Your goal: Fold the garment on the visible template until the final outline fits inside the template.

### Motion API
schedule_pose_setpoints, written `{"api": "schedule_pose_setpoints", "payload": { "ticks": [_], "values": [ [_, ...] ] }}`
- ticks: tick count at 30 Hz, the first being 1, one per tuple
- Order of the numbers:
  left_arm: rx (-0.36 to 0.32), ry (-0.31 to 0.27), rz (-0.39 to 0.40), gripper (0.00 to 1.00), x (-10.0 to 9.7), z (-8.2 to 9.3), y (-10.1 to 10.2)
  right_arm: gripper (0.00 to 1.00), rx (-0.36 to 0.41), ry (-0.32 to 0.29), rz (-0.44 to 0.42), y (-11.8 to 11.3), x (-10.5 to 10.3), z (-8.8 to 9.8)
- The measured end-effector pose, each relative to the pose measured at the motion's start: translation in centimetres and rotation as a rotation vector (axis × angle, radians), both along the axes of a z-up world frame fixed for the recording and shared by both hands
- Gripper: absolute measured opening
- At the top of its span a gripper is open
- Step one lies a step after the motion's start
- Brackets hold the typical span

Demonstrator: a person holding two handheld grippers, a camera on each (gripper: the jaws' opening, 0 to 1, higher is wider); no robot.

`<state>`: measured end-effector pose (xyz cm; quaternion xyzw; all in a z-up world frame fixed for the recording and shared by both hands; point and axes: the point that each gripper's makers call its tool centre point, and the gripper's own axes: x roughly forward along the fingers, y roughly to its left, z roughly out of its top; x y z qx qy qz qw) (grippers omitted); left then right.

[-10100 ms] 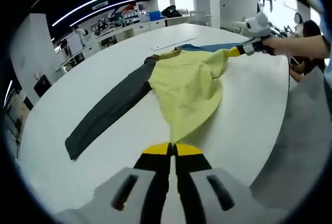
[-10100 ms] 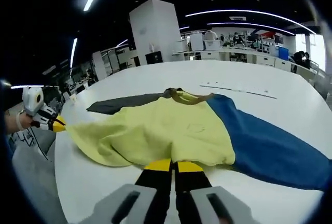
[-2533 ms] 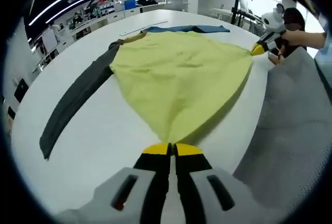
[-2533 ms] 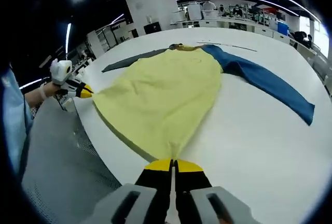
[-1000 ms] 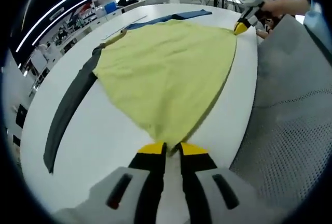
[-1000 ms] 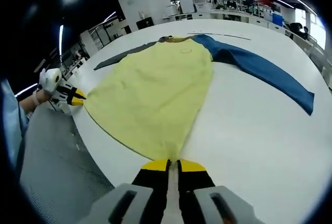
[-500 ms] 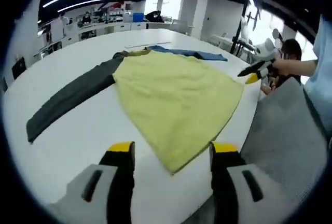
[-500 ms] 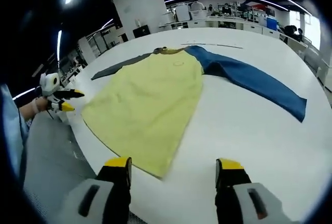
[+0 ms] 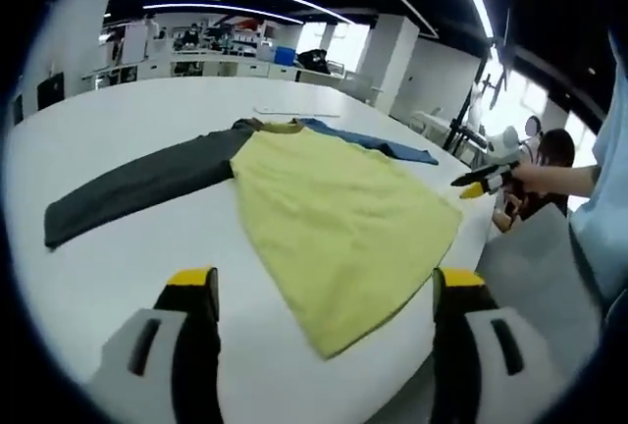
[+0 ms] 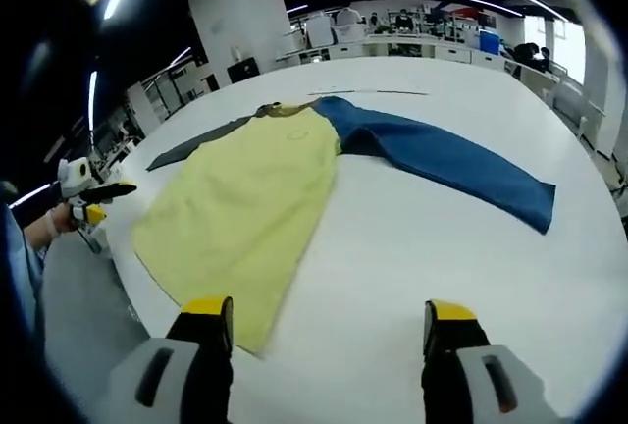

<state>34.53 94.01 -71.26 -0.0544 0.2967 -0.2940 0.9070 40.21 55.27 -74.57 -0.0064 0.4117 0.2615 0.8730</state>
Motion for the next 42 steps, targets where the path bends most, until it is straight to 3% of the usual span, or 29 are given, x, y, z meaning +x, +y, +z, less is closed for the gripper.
{"api": "schedule_pose_setpoints", "payload": {
  "ticks": [12,21,25,31,36,42],
  "values": [
    [-0.033,0.002,0.037,0.83,0.8,0.1,-0.1,0.72,-0.017,-0.039,-0.184,-6.8,6.4,0.8],
    [-0.038,0.021,0.069,0.80,0.7,-0.4,0.3,0.56,-0.034,-0.092,-0.374,-12.3,11.1,1.9],
    [-0.043,0.034,0.077,0.79,0.5,-0.8,0.2,0.51,-0.070,-0.084,-0.434,-13.8,11.8,1.3],
    [-0.046,0.044,0.096,0.77,0.1,-1.0,0.4,0.38,-0.025,-0.076,-0.512,-14.5,12.2,0.7],
    [-0.044,0.048,0.112,0.75,0.0,-1.1,0.7,0.29,-0.030,-0.053,-0.548,-17.5,13.9,-1.4],
    [-0.041,0.052,0.118,0.73,0.0,-1.1,0.9,0.21,0.014,-0.044,-0.591,-18.7,15.0,-2.3]
  ]
}}
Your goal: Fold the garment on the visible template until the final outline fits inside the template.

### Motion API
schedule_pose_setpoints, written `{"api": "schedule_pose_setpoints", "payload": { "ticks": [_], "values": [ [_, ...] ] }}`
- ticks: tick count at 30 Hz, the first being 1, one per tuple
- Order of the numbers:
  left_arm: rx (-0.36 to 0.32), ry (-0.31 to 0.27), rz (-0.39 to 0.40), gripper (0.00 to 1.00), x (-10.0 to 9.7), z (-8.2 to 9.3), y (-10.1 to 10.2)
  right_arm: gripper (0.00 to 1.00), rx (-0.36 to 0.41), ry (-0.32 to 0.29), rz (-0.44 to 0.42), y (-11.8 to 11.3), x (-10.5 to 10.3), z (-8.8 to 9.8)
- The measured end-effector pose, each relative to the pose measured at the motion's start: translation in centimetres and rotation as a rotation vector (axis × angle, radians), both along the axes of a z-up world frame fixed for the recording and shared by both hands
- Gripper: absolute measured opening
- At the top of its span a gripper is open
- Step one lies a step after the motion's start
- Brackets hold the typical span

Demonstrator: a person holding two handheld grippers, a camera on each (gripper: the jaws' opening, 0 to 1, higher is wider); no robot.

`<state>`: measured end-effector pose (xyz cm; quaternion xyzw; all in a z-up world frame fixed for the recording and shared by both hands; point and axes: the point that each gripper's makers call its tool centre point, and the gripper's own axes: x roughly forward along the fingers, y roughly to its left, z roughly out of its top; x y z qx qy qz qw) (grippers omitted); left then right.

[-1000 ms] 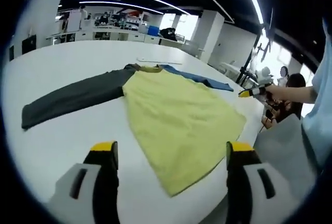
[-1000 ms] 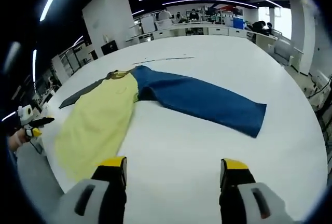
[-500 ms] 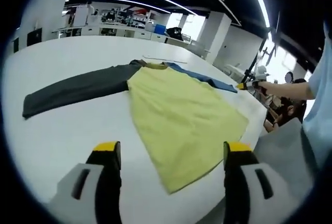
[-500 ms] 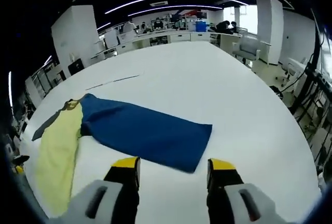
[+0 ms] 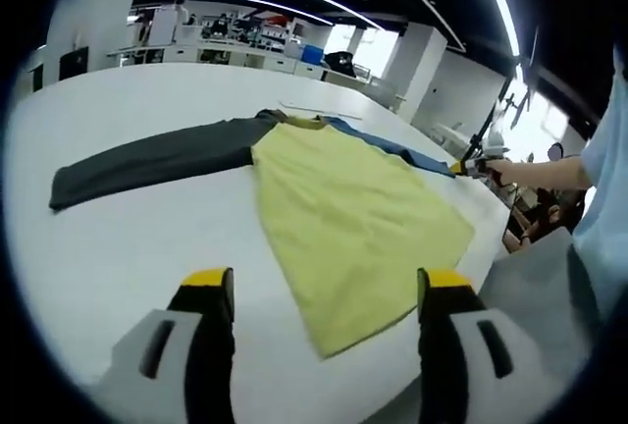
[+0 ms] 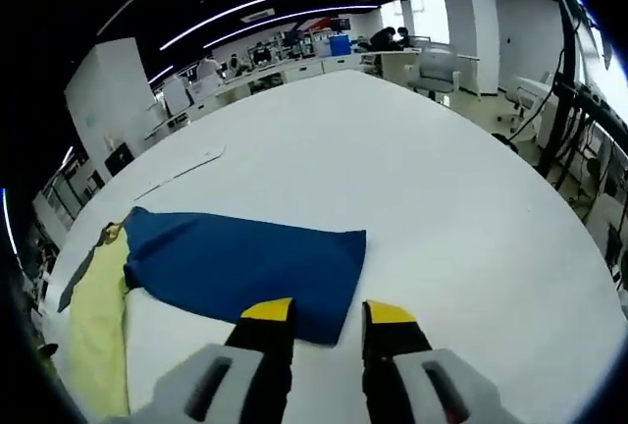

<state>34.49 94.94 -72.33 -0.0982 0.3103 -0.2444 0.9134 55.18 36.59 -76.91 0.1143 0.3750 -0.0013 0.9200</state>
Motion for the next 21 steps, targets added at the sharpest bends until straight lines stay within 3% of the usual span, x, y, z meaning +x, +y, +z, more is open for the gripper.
{"api": "schedule_pose_setpoints", "payload": {
  "ticks": [9,13,21],
  "values": [
    [0.002,0.006,0.005,0.71,0.1,-0.2,0.1,0.00,-0.003,-0.008,-0.021,-1.3,0.9,-0.8],
    [0.004,0.011,0.003,0.70,0.2,-0.3,0.0,0.00,0.014,-0.030,-0.039,-1.7,1.3,-0.5],
    [0.003,0.016,0.000,0.69,0.5,-0.5,-0.3,0.00,-0.020,-0.068,-0.062,-3.0,2.5,0.5]
  ]
}}
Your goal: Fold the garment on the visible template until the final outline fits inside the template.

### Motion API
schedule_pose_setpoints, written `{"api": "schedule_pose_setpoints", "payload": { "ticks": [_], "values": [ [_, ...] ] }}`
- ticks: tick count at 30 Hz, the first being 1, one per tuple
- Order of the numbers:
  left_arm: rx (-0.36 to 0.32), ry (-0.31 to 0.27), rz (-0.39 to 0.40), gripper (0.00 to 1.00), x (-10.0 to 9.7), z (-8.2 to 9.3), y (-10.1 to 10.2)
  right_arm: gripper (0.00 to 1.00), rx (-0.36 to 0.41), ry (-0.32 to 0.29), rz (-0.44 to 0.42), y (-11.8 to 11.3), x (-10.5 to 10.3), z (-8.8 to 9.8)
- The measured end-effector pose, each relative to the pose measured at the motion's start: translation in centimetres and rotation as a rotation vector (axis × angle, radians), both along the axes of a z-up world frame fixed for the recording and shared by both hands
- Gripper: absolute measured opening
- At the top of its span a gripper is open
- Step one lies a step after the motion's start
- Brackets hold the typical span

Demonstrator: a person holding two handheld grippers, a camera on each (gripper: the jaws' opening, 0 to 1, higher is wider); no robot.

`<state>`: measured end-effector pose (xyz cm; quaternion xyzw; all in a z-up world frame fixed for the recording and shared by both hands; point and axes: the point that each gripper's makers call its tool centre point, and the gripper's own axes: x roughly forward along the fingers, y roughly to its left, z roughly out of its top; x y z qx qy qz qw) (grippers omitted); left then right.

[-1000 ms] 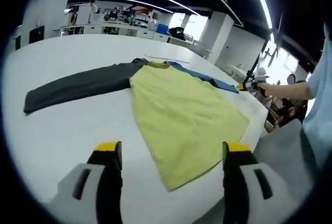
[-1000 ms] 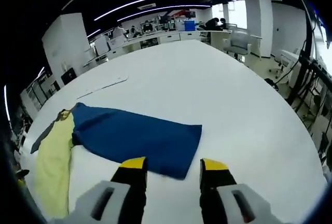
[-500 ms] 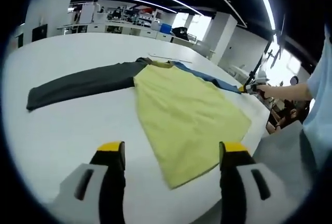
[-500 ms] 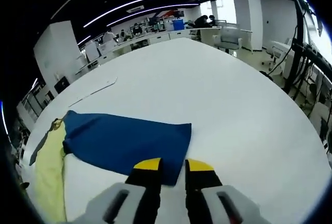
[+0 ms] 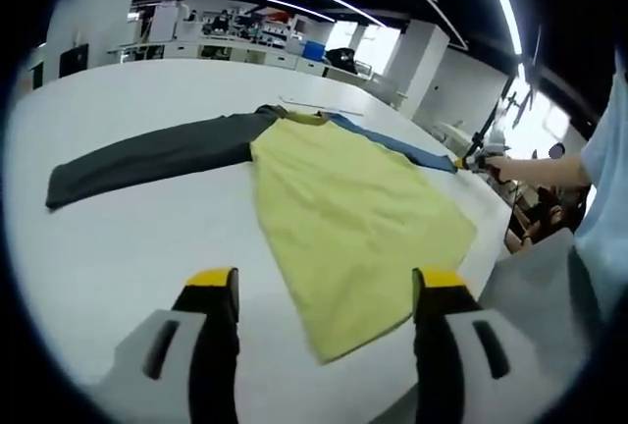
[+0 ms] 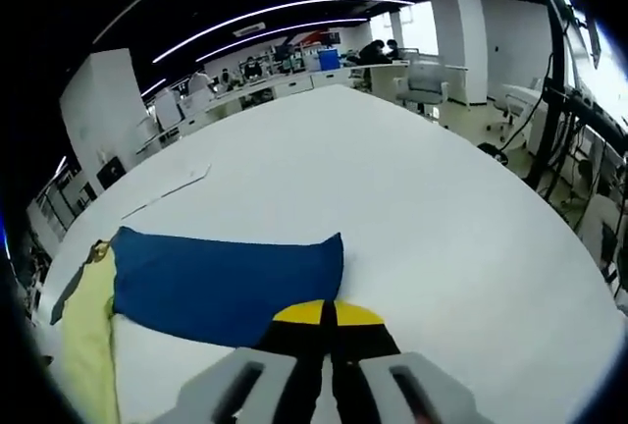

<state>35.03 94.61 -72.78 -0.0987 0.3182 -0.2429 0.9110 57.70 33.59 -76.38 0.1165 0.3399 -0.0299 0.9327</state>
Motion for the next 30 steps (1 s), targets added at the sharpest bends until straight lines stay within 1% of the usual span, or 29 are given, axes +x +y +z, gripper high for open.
{"api": "schedule_pose_setpoints", "payload": {
  "ticks": [5,12,14,17,19,22,24,25,27,28,30],
  "values": [
    [-0.002,0.000,0.001,0.69,0.3,0.0,0.0,0.00,-0.007,-0.008,-0.012,-0.1,0.6,0.3],
    [-0.006,-0.002,0.008,0.69,0.4,0.0,0.0,0.00,-0.015,-0.018,0.000,0.3,0.9,1.1],
    [-0.011,-0.004,0.010,0.69,0.4,0.1,-0.1,0.00,-0.018,-0.039,0.008,0.7,1.0,1.8],
    [-0.011,-0.009,0.008,0.69,0.3,0.1,-0.2,0.00,-0.028,-0.049,0.041,1.6,1.1,2.9],
    [-0.012,-0.015,0.007,0.69,0.3,0.3,-0.3,0.00,-0.038,-0.070,0.080,2.7,1.4,4.0],
    [-0.018,-0.021,0.005,0.69,0.4,0.4,-0.3,0.00,-0.022,-0.104,0.136,5.1,2.0,5.7],
    [-0.014,-0.027,0.002,0.69,0.4,0.6,-0.3,0.00,-0.015,-0.116,0.163,6.3,2.3,6.3],
    [-0.001,-0.033,-0.006,0.69,0.4,0.6,-0.4,0.00,-0.009,-0.127,0.183,7.2,2.5,6.8],
    [0.017,-0.041,-0.018,0.70,0.4,0.7,-0.4,0.00,-0.020,-0.134,0.225,8.9,2.7,7.2],
    [0.023,-0.042,-0.021,0.70,0.4,0.7,-0.4,0.00,-0.019,-0.133,0.232,9.2,2.7,7.2],
    [0.043,-0.051,-0.030,0.71,0.3,0.8,-0.4,0.00,-0.013,-0.141,0.276,11.3,2.8,7.5]
  ]
}}
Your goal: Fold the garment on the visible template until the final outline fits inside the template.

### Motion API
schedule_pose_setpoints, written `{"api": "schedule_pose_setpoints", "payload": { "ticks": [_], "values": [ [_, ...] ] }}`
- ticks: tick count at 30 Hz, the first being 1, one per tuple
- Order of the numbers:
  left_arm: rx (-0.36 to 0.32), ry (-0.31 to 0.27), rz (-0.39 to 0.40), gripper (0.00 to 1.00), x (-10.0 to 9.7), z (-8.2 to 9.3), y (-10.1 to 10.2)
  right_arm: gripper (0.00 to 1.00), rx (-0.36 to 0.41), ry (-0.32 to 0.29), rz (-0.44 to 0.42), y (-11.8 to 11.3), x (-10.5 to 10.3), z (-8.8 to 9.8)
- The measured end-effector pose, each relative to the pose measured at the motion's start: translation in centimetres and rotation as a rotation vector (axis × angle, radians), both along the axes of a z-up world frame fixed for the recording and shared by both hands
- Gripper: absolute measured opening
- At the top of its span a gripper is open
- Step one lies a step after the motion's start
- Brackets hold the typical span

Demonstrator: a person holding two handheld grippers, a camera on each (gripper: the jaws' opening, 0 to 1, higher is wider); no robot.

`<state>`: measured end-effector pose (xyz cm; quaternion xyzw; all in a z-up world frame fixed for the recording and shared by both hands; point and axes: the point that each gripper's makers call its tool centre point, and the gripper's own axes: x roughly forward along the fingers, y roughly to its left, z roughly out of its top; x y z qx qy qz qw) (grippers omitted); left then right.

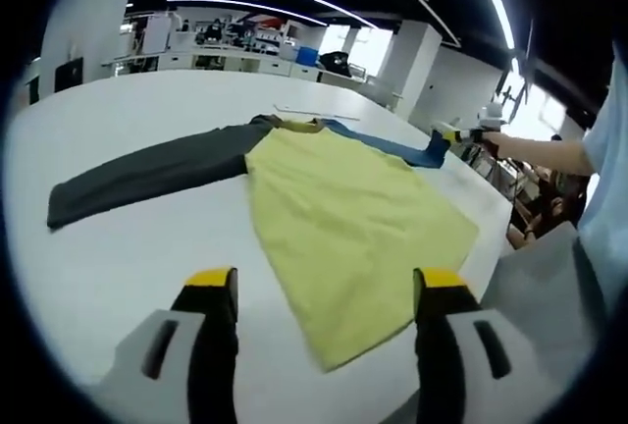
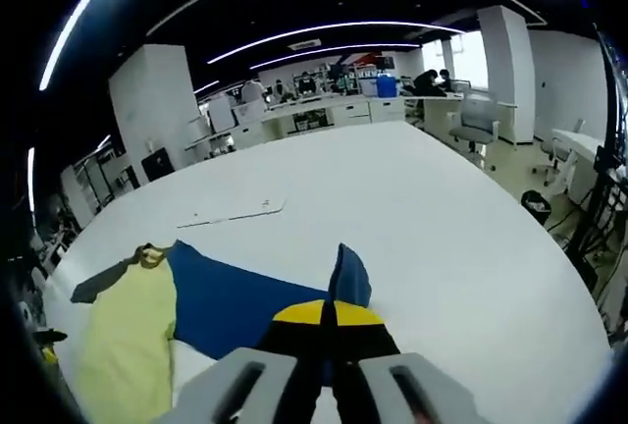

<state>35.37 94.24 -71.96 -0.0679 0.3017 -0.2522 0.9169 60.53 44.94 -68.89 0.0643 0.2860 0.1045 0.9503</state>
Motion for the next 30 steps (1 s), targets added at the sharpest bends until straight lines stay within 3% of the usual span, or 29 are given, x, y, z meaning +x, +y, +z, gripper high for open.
{"api": "schedule_pose_setpoints", "payload": {
  "ticks": [4,10,15,18,25,30],
  "values": [
    [0.046,-0.006,-0.017,0.73,-0.3,-0.1,0.3,0.00,0.045,-0.015,0.044,3.1,0.5,0.6],
    [0.174,-0.016,-0.034,0.81,-1.0,-0.6,1.4,0.00,0.069,-0.029,0.136,8.7,1.2,1.7],
    [0.193,-0.020,-0.026,0.83,-1.3,-0.8,1.8,0.00,0.140,-0.046,0.197,13.8,2.1,3.0],
    [0.191,-0.018,-0.025,0.82,-1.5,-0.8,1.8,0.00,0.143,-0.047,0.227,16.1,2.6,3.1],
    [0.213,-0.028,-0.025,0.81,-1.8,-0.7,2.0,0.00,0.234,-0.054,0.317,22.6,2.8,4.0],
    [0.216,-0.024,-0.017,0.80,-2.1,-0.7,2.2,0.00,0.247,-0.066,0.370,26.6,2.6,4.4]
  ]
}}
